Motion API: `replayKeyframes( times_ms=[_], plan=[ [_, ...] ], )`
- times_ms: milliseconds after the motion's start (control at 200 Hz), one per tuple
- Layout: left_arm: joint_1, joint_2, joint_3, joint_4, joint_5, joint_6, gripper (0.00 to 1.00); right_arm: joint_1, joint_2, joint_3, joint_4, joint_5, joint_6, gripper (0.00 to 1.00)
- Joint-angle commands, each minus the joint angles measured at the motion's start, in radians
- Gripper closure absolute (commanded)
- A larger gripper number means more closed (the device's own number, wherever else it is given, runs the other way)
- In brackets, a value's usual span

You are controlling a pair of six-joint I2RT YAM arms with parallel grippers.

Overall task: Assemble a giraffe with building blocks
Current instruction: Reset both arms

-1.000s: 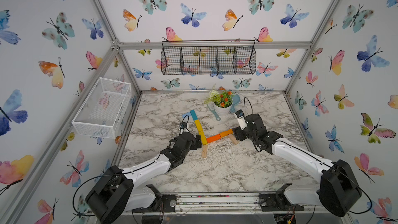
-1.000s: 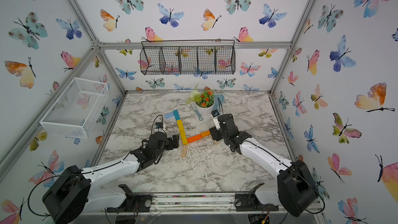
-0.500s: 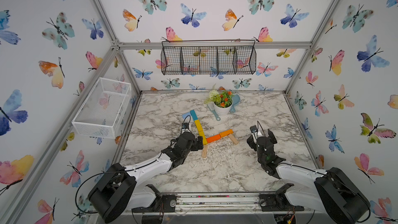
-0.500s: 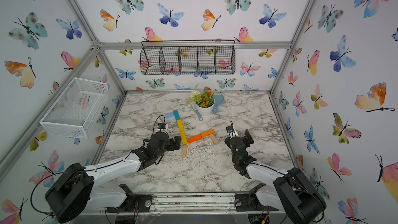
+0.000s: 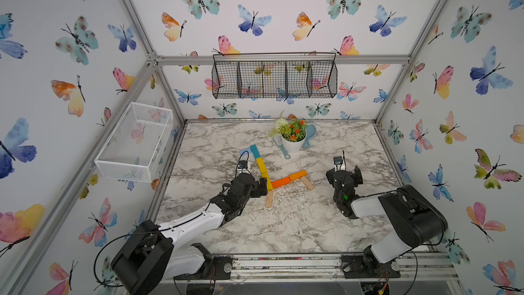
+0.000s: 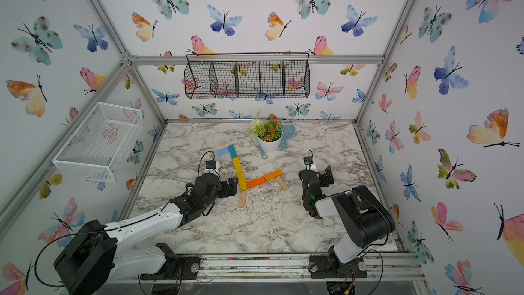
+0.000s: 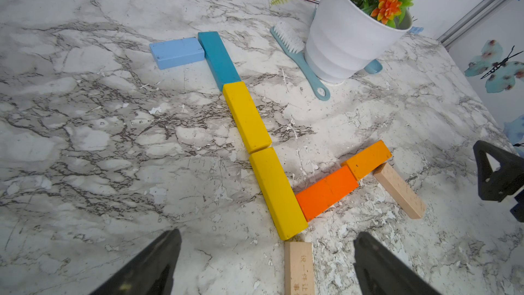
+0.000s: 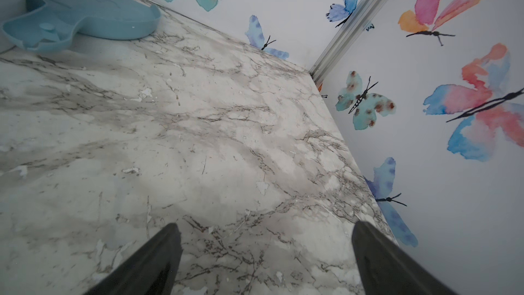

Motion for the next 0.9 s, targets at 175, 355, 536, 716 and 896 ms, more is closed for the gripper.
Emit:
replayKeyframes(
  times_ms=[175, 355, 536, 716, 896],
  plan=[
    [0.001, -0.012, 0.010, -0.010, -0.012, 0.005, 0.02, -0.075, -0.056, -0.058, 0.144, -0.270, 0.051, 0.01],
    [0.002, -0.031, 0.006, -0.018, -0.038, 0.008, 0.02, -0.163, -0.070, -0.169, 0.336, -0.231, 0.164, 0.00],
    [0.002, -0.040, -0.002, -0.032, -0.107, 0.002, 0.02, -0.246, 0.018, -0.210, 0.507, -0.409, 0.185, 0.02],
    [0.002, -0.017, 0.003, -0.021, -0.081, 0.003, 0.02, -0.256, 0.016, -0.196, 0.472, -0.422, 0.190, 0.02],
    [0.000, -0.068, -0.019, 0.013, -0.045, 0.034, 0.02, -0.257, -0.009, -0.183, 0.402, -0.419, 0.200, 0.02]
  ],
)
